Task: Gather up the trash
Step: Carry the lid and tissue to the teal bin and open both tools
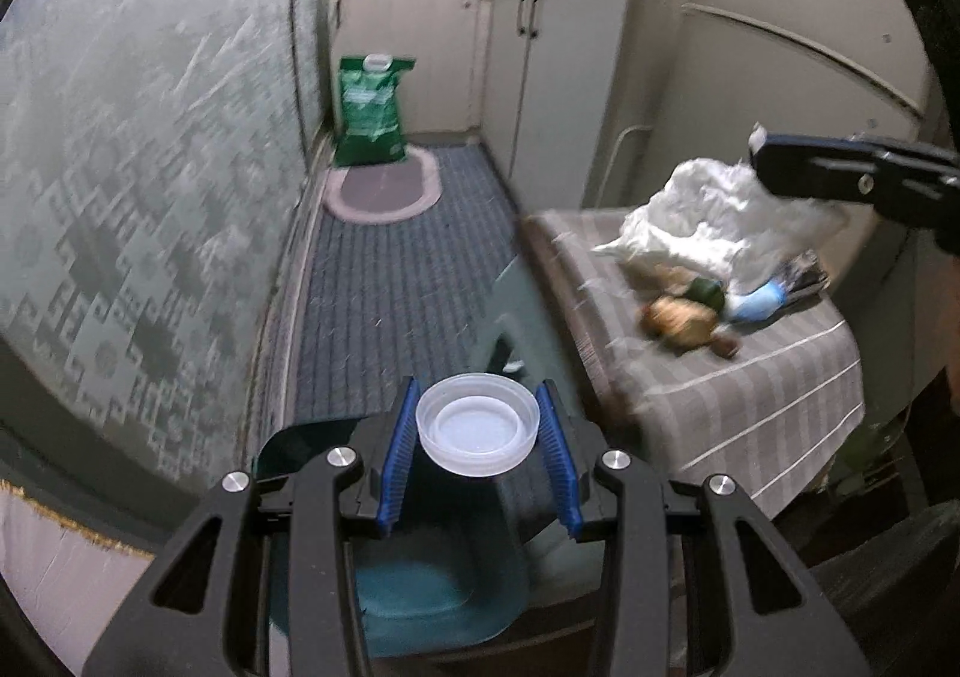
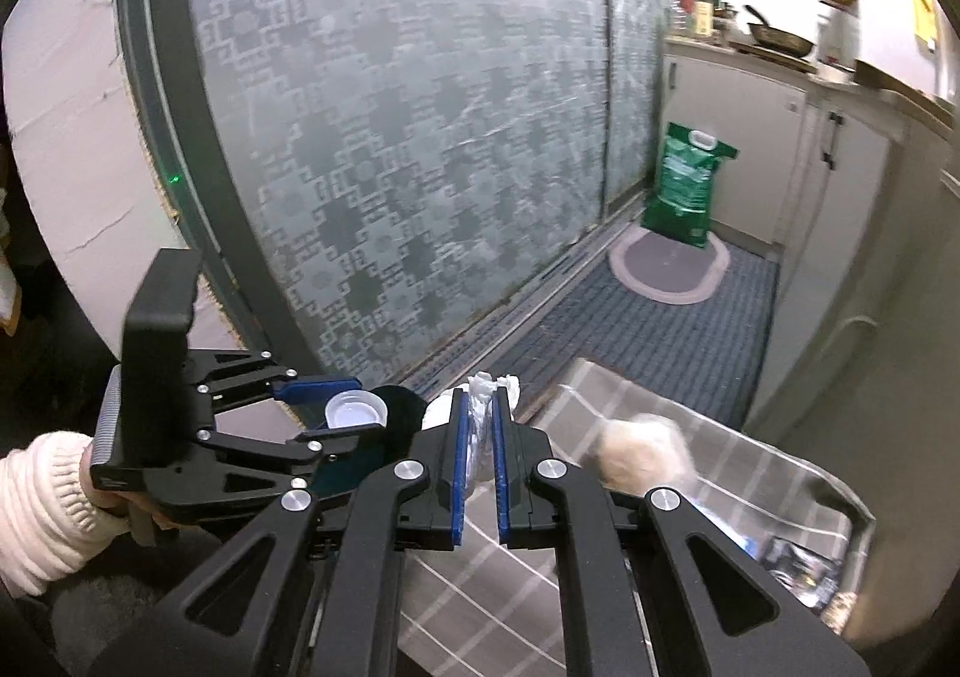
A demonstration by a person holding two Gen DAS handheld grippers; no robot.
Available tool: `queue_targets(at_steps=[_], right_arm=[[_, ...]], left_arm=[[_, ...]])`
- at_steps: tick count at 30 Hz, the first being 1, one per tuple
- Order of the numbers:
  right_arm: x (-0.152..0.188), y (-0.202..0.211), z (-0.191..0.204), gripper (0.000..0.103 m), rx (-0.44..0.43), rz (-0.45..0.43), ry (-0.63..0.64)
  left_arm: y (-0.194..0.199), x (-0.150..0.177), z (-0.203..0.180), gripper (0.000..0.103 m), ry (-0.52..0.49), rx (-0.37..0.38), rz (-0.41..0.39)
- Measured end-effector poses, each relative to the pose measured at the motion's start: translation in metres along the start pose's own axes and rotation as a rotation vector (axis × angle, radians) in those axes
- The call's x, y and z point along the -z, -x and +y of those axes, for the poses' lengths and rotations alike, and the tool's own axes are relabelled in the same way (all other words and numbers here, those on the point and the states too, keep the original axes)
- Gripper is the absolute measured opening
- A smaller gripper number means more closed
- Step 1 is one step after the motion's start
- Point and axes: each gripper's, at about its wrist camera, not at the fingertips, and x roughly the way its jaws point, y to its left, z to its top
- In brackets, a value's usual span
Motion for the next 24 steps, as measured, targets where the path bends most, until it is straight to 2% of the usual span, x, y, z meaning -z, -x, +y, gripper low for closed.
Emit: queue_targets(at_steps=[10,24], right_arm=[[-0.006,-0.061,0.048,0.007,-0.058,0.120,0.064],[0.006,-0.148,0.089,0.007,-0.076,0.326,0.073]], left_arm=[[-0.015,0.031,0.040,0.042,0.027,-0.041,0.103],[-0.040,0.073,0.064,0.042,0.023,-0.051,0.253]])
